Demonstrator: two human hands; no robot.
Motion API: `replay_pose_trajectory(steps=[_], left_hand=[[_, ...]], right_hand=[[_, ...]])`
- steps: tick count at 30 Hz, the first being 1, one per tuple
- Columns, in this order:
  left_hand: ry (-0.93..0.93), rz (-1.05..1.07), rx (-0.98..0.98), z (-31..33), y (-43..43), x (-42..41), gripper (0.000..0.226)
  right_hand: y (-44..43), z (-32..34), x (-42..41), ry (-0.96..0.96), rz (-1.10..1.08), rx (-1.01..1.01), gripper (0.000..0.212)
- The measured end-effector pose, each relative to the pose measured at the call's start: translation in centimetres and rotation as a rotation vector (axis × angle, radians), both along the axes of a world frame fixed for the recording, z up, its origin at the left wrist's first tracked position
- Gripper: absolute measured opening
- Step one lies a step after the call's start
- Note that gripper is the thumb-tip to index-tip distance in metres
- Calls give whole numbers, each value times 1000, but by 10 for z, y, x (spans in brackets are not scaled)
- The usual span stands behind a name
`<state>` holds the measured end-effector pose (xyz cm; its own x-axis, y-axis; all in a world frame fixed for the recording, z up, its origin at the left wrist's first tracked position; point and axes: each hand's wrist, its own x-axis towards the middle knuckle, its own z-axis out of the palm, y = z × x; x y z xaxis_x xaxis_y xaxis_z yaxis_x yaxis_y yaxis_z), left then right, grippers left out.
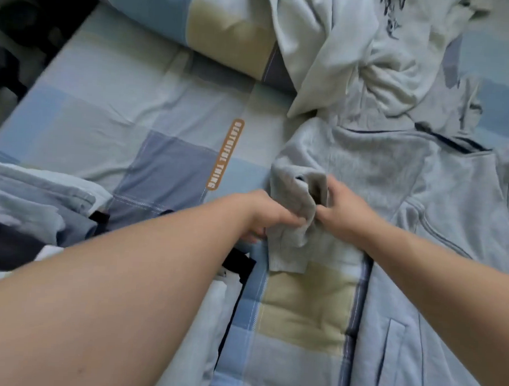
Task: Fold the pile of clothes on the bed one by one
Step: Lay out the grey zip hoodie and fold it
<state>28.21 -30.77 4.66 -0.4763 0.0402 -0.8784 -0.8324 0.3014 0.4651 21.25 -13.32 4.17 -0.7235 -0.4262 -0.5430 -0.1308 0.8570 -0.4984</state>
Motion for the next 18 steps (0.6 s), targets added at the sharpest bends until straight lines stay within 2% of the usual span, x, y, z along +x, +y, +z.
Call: replay_pose_trajectory(steps=[3, 7, 9, 13, 14, 16, 18], left_hand=[[146, -79, -164, -15, 15, 4, 43], [158, -45, -296, 0, -27, -12, 20], [242, -83, -443, 23, -74, -24, 7], [599, -308, -1163, 67, -170, -41, 19], [614, -381, -1239, 72, -188, -43, 26], [449, -473, -1193, 71, -212, -44, 35], [254, -413, -1075, 57, -225, -41, 43]], right_hand=[[0, 0, 3, -48, 8, 45, 82], [-5, 21, -4, -54, -19, 65, 81], [-19, 34, -5, -22, -59, 42, 82], [-66, 44, -5, 149, -70, 12, 74], [-80, 43, -6, 185, -49, -4, 72], [-104, 39, -7, 229, -34, -11, 73], [-123, 31, -8, 230, -36, 27, 76]])
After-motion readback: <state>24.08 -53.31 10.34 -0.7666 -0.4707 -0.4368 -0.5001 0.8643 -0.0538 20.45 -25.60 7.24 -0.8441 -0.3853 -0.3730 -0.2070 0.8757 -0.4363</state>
